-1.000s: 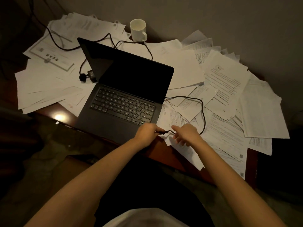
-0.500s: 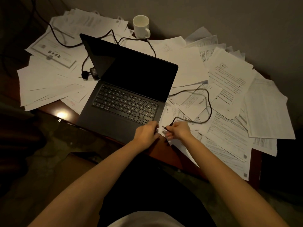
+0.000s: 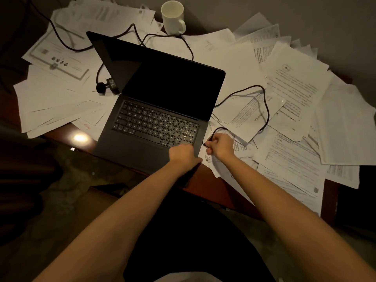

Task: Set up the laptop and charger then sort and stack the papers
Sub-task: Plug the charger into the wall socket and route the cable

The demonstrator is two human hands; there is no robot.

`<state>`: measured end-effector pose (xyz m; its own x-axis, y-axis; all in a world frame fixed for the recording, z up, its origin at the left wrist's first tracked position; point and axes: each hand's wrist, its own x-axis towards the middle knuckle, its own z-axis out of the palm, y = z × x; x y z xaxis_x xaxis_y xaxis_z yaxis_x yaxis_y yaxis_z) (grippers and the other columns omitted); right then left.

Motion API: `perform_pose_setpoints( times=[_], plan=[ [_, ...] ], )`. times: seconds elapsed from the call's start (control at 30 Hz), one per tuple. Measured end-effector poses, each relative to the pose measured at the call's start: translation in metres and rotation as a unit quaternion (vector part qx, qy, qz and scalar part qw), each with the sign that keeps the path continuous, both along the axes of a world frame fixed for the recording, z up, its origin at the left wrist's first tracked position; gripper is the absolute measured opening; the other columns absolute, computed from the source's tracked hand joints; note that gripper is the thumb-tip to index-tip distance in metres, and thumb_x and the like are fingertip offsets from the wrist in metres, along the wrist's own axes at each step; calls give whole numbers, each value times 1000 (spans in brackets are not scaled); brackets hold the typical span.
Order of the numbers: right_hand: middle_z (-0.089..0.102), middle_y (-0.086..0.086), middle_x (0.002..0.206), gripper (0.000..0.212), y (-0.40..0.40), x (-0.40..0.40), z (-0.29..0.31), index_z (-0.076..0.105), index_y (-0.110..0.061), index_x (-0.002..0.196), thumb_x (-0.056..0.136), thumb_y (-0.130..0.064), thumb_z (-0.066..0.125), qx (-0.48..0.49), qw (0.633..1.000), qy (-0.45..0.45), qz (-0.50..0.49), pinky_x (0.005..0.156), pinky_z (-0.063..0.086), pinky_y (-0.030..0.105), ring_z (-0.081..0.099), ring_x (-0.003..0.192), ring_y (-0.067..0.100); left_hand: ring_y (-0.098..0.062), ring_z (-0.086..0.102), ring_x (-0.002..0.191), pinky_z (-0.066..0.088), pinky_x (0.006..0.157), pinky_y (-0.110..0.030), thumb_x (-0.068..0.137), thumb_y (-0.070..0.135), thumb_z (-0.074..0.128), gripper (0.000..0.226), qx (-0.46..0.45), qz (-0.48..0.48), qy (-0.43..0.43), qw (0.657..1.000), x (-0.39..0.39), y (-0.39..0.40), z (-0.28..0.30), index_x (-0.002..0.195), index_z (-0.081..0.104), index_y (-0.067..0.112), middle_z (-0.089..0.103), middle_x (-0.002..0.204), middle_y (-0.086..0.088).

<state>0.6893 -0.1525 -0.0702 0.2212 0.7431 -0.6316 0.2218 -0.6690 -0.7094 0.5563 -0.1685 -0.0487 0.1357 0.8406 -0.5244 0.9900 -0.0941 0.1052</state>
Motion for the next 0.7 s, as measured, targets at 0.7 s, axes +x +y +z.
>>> perform_pose_setpoints(
  times=[0.7],
  plan=[
    [57, 17, 69, 32, 14, 10, -5, 49, -9, 64, 84, 15, 57, 0, 997, 81, -4, 47, 43, 29, 51, 46, 21, -20, 59, 74, 42, 61, -26, 80, 52, 66, 36, -31, 52, -75, 995, -6, 11, 0, 77, 61, 17, 57, 71, -1]
  ],
)
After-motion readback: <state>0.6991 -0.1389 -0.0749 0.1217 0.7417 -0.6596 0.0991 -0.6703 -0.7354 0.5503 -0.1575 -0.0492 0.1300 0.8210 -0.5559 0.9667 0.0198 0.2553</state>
